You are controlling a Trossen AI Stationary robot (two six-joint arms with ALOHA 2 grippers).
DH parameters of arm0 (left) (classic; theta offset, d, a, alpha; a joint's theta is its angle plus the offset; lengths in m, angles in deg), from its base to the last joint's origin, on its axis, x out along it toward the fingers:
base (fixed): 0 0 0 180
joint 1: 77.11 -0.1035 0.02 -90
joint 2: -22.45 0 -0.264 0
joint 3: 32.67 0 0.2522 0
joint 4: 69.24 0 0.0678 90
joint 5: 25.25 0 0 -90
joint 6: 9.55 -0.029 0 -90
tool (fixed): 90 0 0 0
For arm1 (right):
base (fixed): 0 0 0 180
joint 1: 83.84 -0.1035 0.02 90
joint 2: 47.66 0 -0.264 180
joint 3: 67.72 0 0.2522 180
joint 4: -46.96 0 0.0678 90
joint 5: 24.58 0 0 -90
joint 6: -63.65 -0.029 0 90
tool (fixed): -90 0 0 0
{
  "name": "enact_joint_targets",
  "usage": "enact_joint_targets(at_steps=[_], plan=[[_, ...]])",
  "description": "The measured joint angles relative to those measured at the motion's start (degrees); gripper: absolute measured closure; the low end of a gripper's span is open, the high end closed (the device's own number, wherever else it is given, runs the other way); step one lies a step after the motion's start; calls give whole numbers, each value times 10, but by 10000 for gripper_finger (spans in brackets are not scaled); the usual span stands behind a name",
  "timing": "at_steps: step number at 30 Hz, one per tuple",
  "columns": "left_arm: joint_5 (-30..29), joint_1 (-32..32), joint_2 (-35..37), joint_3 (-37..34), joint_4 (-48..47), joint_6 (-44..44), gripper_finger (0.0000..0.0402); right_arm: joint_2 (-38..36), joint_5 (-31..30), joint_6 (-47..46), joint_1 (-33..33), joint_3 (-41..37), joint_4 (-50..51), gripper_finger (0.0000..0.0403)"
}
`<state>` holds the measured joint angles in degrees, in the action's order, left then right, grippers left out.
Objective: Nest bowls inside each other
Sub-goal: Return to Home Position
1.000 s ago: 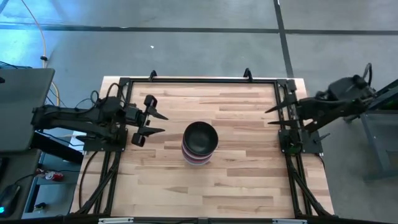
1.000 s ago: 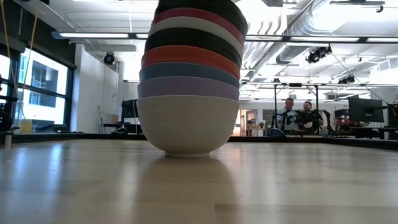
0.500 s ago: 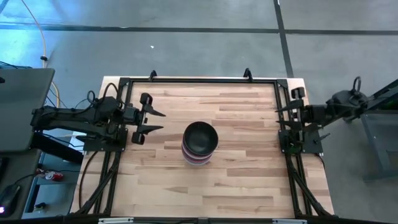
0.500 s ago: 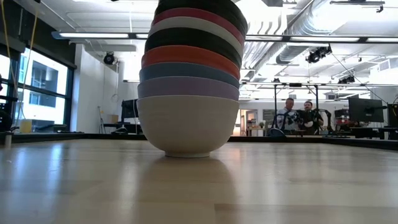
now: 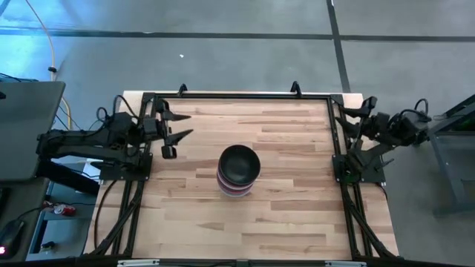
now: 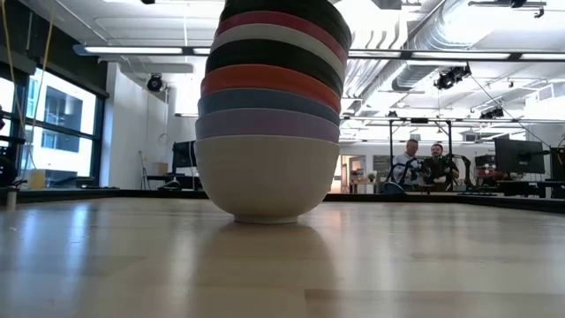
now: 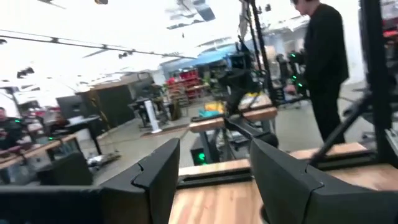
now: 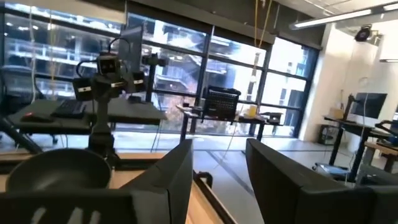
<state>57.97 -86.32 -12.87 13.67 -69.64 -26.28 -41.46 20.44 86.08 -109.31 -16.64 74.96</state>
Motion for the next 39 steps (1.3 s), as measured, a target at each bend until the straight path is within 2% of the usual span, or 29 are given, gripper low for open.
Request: enact_joint_targets(at_steps=[3, 8, 15, 19, 23, 25, 35, 39], plan=[[0, -18, 17, 0, -1, 0, 215, -16, -3, 5, 0, -1, 0, 260], [0, -53, 37, 0, -3, 0, 215, -38, -53, 27, 0, -1, -2, 260], [0, -119, 55, 0, -3, 1, 215, -60, -85, 83, 0, -1, -33, 260], [1, -162, 69, 0, -4, 17, 216, -59, -158, 124, 0, -1, -70, 260], [15, -200, 85, 0, -21, 30, 216, -59, -246, 133, 0, 1, -67, 260], [24, -217, 95, 0, -35, 34, 216, -59, -270, 136, 0, 1, -64, 260], [59, -269, 159, 0, -78, 45, 216, -59, -306, 148, 0, 1, -81, 260], [61, -277, 181, 0, -88, 45, 216, -54, -301, 135, 0, 1, -68, 260]])
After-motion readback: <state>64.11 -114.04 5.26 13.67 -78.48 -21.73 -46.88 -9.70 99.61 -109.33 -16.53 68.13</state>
